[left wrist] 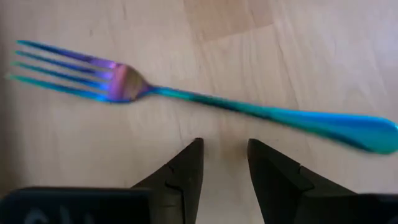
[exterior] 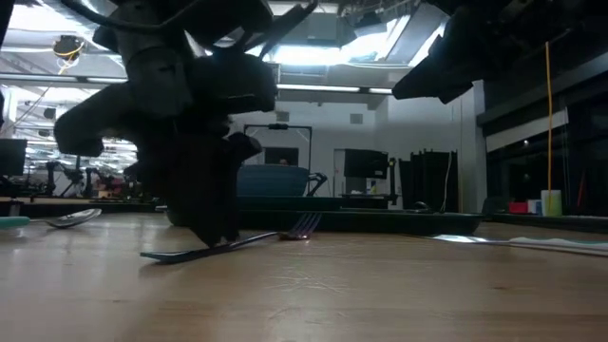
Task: Set up tray
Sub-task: Put the blue fork on the black table napkin
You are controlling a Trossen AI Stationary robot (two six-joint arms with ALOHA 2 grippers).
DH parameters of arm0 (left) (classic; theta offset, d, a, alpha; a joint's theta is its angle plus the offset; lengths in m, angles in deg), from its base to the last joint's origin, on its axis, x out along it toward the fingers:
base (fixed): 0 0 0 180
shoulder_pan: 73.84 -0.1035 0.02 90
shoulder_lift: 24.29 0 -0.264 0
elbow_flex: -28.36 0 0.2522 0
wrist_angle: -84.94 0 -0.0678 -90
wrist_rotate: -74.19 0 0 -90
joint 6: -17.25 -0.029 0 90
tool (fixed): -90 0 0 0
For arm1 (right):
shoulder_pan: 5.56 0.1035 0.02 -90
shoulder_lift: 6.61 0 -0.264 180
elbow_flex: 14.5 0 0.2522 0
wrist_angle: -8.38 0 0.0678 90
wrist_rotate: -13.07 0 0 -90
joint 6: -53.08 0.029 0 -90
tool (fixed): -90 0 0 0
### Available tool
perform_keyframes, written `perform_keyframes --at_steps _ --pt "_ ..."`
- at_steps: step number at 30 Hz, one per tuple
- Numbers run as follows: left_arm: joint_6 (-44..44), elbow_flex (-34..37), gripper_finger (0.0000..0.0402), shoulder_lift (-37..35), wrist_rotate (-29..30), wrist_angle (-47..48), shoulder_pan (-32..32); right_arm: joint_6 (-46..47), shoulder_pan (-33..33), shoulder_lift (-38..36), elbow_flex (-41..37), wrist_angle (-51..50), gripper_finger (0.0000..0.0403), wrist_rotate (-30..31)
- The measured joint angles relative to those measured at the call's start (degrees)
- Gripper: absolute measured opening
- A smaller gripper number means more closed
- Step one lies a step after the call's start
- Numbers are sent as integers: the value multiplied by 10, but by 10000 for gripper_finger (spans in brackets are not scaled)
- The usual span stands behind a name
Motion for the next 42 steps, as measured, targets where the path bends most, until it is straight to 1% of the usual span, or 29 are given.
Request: perform_keyframes --at_steps 2,4,7,10,14,21,34,38,42 --pt "4 0 120 -11 0 0 -3 0 0 0 0 0 29 0" --pt "24 -1 120 -23 -14 -4 -8 0 0 0 0 0 29 1" --pt "82 -1 120 -28 -45 -13 -16 -1 0 0 0 0 29 1" --pt "140 -2 120 -29 -50 -30 -21 -2 0 0 0 0 29 2" --pt "211 -2 120 -23 -15 -46 -23 -4 0 0 0 -1 29 2" --pt "273 -2 120 -22 27 -52 -22 -16 -1 0 0 -1 29 2" --pt "318 -3 120 -18 68 -54 -4 -29 -1 0 0 -1 29 2" --pt "320 -3 120 -18 93 -55 7 -29 -1 0 0 -1 29 2" --pt "320 -4 120 -4 98 -54 11 -28 -1 0 0 0 29 2"
